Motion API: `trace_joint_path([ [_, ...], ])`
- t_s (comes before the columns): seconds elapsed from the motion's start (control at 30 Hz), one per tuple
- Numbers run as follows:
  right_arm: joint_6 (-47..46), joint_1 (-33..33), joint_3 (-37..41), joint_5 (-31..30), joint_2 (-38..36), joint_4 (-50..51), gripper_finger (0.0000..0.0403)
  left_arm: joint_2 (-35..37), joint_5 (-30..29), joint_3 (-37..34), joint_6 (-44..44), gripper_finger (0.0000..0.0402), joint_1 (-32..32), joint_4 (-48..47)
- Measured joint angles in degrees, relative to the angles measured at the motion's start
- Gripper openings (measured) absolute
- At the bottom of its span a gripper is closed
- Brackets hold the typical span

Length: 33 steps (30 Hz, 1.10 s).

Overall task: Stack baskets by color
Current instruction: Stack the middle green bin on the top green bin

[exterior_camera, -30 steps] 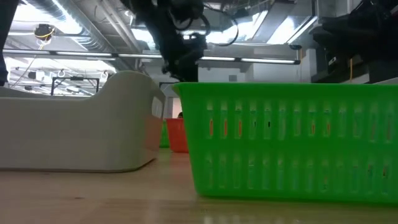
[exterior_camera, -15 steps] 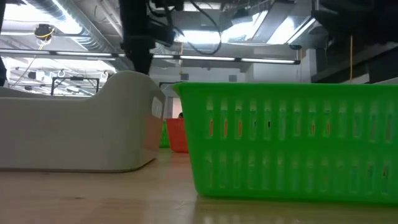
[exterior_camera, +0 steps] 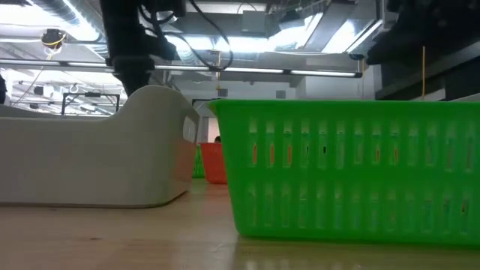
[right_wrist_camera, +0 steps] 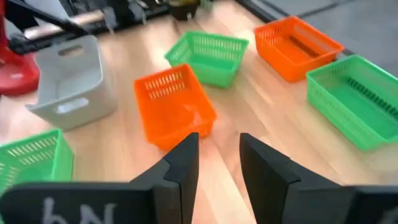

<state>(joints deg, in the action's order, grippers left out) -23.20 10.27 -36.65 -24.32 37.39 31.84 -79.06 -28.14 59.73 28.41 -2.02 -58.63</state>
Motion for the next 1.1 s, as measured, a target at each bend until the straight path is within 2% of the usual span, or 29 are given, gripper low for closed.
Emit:
trace_joint_path([
  [0.27,4.0,0.0,-3.0,1.9,9.4,0.3,0.0115,1.1,0.8,-4.8,0.8,0.0066,-1.1,8.0],
  [0.57,2.3,0.0,-3.0,1.9,12.2,0.1,0.0115,-13.9,1.7,-6.2,0.8,0.0066,-8.2,9.2],
  [0.77,2.3,0.0,-3.0,1.9,12.0,-0.8,0.0115,-21.8,3.3,-5.9,-7.0,0.0066,-12.1,27.0],
  [0.87,2.3,0.0,-3.0,2.0,12.0,-0.8,0.0115,-23.0,8.4,-3.1,-9.3,0.0066,-11.2,32.2],
  [1.0,2.5,0.0,-3.0,2.0,12.0,-0.7,0.0115,-22.7,11.7,0.3,-13.7,0.0066,-7.9,27.9],
  [1.1,2.5,0.0,-3.0,2.0,12.0,-0.7,0.0115,-21.9,6.7,3.0,-13.8,0.0064,-7.2,21.3],
])
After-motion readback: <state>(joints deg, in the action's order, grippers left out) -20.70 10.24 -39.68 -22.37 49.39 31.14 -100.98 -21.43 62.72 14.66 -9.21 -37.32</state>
